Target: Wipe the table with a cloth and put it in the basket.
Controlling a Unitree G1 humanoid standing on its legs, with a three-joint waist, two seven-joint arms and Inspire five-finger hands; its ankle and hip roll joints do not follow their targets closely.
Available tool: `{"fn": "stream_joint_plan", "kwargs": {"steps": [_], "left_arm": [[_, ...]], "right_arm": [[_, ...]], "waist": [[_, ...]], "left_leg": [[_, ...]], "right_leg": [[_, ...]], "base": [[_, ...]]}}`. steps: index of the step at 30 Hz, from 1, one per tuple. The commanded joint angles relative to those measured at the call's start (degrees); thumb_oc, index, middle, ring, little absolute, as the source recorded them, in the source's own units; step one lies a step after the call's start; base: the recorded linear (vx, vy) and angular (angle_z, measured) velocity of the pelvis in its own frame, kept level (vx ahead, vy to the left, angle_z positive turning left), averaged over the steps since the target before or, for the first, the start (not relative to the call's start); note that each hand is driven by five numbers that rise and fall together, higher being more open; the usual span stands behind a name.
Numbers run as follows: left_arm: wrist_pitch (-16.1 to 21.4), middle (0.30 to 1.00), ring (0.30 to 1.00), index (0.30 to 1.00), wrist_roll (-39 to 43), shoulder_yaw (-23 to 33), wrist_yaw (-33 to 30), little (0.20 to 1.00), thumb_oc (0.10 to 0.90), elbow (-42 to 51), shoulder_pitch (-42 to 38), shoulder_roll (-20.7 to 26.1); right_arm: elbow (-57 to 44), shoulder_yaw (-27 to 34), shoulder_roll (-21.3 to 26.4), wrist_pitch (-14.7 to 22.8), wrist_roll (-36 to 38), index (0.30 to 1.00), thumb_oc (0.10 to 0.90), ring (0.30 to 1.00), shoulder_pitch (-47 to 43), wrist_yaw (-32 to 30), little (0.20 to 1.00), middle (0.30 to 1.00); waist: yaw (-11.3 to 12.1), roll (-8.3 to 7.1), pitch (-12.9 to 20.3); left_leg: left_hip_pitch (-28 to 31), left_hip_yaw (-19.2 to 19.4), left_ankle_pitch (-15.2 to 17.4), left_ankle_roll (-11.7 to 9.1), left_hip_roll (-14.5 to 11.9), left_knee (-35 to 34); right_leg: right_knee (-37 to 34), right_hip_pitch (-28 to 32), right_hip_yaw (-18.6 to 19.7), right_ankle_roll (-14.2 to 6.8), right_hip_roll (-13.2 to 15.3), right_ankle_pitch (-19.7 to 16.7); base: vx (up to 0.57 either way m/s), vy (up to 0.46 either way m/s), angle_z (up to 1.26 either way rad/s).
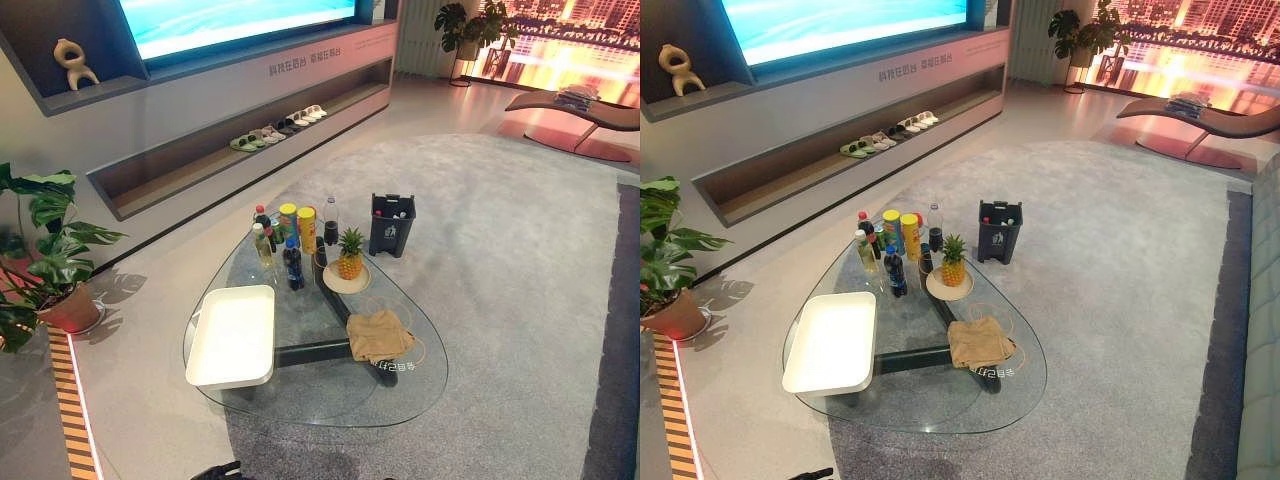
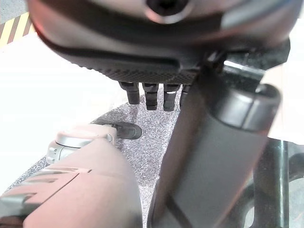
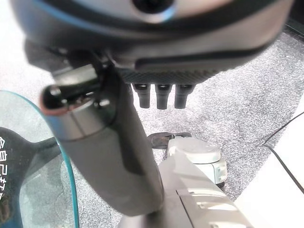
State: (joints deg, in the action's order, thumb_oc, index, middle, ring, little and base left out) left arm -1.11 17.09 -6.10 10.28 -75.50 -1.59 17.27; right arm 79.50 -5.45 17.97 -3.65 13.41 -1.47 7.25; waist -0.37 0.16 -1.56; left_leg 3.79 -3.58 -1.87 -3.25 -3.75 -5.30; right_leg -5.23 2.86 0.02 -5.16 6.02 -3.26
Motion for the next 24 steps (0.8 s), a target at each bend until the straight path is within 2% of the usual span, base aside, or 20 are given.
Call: {"fn": "stream_joint_plan", "kwargs": {"steps": [1,9,13,17,18,19,21,24], "left_arm": [[1.93,0.9,0.9,0.9,-0.12,0.12,-0.76,0.9,0.8,-1.31,-3.73,0.83],[1.86,0.9,0.9,0.9,-0.51,0.18,-1.06,0.9,0.8,-1.47,-3.46,0.99],[1.83,0.9,0.9,0.9,1.05,0.16,-1.23,0.9,0.8,-1.05,-3.27,1.28],[2.38,0.9,0.9,0.9,4.71,-0.97,-2.36,0.9,0.8,0.36,-4.66,1.0],[2.88,0.9,0.9,0.9,6.68,-1.52,-2.54,0.9,0.8,0.81,-6.5,0.97],[2.89,0.9,0.9,0.9,7.19,-1.63,-2.64,0.9,0.8,0.93,-7.11,0.96],[3.88,0.9,0.9,0.9,9.98,-2.23,-3.19,0.9,0.8,1.63,-11.17,0.81],[4.01,0.9,0.9,0.9,11.81,-2.76,-3.75,0.9,0.8,2.29,-14.07,1.06]], "right_arm": [[1.05,0.6,1.95,0.82,-0.51,0.9,0.8,0.9,-3.1,-0.15,0.9,0.9],[1.43,0.81,2.17,0.82,-0.53,0.9,0.8,0.9,-2.77,-0.12,0.9,0.9],[1.45,0.5,2.67,0.61,-0.94,0.9,0.8,0.9,-2.72,0.29,0.9,0.9],[0.23,-0.79,3.25,0.28,-0.36,0.9,0.8,0.9,-4.18,-0.06,0.9,0.9],[-0.16,-1.49,3.66,0.03,0.22,0.9,0.8,0.9,-6.02,-0.14,0.9,0.9],[-0.29,-1.67,3.77,0.01,0.52,0.9,0.8,0.9,-6.55,-0.23,0.9,0.9],[-1.59,-2.44,4.11,-0.51,2.82,0.9,0.8,0.9,-10.07,-1.26,0.9,0.9],[-2.83,-3.2,4.56,-1.12,4.8,0.9,0.8,0.9,-12.16,-2.01,0.9,0.9]], "waist": [[-0.69,0.5,-2.37],[-0.82,0.62,-2.52],[-1.08,0.81,-3.67],[-1.16,1.22,-7.48],[-1.3,1.49,-10.0],[-1.31,1.55,-10.62],[-1.57,2.16,-15.28],[-1.66,2.37,-18.76]], "left_leg": [[1.33,4.86,3.71,0.37,1.69,0.3],[1.09,4.81,3.6,0.29,1.7,0.3],[0.21,4.83,3.18,0.33,1.88,0.3],[-3.75,4.63,1.43,0.57,2.42,0.3],[-6.39,4.38,0.27,0.8,2.71,0.3],[-7.21,4.3,-0.05,0.87,2.79,0.3],[-12.94,3.59,-2.11,1.2,3.27,0.3],[-17.31,2.87,-3.66,1.12,3.67,0.3]], "right_leg": [[2.53,2.7,-5.02,-0.96,-0.74,4.67],[2.26,2.48,-4.87,-1.1,-0.78,4.33],[1.58,1.64,-4.18,-1.3,-0.74,3.31],[1.21,-2.98,-3.19,-1.52,-0.37,0.72],[1.15,-5.81,-2.48,-1.31,-0.51,-0.42],[1.18,-6.64,-2.31,-1.25,-0.57,-0.7],[1.73,-12.68,-1.29,-0.68,-1.33,-1.91],[2.18,-16.9,-1.1,-0.45,-1.79,-2.65]], "base": [[0.0,0.0,0.0],[0.01,0.0,0.0],[0.04,0.004,0.0],[-0.12,0.016,-0.02],[-0.28,0.028,-0.06],[-0.35,0.014,-0.08],[-0.34,-0.015,-0.02],[-0.19,-0.024,0.07]]}}
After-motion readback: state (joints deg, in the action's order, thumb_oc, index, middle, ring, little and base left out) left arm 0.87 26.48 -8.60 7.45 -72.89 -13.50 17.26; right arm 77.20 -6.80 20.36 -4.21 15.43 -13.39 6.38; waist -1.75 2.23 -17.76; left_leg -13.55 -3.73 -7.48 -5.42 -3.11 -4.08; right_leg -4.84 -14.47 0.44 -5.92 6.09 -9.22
